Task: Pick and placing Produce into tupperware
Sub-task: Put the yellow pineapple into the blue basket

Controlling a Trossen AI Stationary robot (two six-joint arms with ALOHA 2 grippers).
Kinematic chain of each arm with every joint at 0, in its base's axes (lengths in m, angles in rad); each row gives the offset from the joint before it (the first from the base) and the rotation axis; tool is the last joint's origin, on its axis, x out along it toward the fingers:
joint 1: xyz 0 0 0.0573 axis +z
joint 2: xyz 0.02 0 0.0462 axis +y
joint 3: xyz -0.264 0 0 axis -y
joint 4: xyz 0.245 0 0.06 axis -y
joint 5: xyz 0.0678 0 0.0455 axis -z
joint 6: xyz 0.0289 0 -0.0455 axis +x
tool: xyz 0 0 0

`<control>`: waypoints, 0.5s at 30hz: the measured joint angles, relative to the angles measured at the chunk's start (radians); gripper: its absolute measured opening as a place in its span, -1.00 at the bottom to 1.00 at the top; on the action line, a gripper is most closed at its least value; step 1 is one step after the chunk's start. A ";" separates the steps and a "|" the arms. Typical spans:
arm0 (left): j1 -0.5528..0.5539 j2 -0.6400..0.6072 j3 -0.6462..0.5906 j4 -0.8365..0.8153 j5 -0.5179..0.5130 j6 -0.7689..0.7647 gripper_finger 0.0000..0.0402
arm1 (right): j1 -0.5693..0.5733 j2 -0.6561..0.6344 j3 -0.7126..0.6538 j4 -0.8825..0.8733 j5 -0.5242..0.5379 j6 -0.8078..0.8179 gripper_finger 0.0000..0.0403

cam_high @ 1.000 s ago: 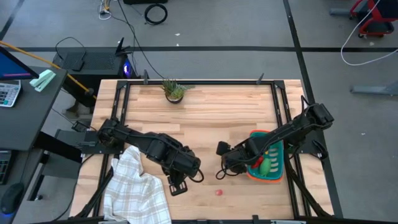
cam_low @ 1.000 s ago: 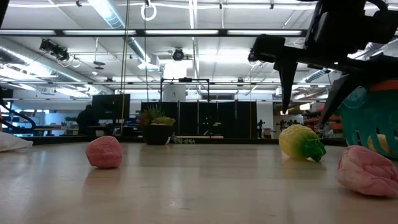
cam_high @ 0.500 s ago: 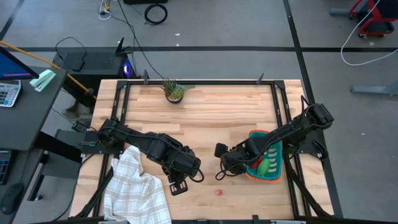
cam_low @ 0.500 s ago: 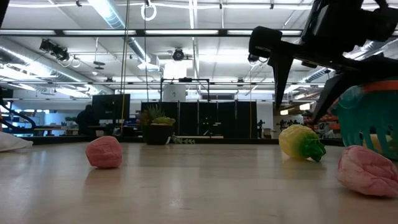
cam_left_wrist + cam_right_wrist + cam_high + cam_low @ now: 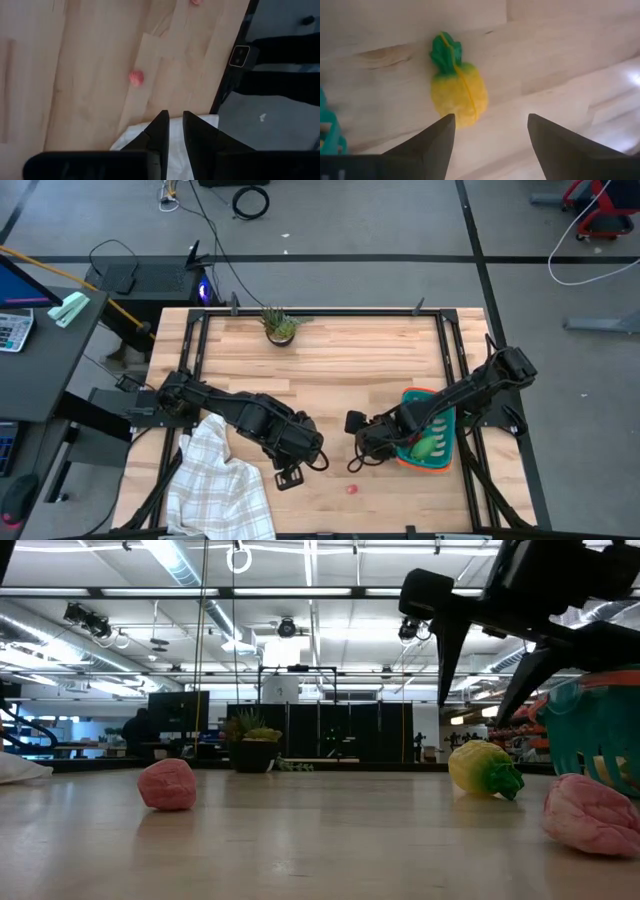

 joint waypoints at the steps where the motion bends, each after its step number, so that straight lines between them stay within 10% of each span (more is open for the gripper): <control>1: 0.000 0.000 0.000 0.000 -0.001 0.007 -0.70 | -0.001 0.000 0.003 -0.004 -0.002 0.011 0.29; 15: 0.000 0.000 0.000 0.000 -0.037 0.037 -0.72 | -0.035 0.000 0.124 -0.049 0.069 0.077 0.29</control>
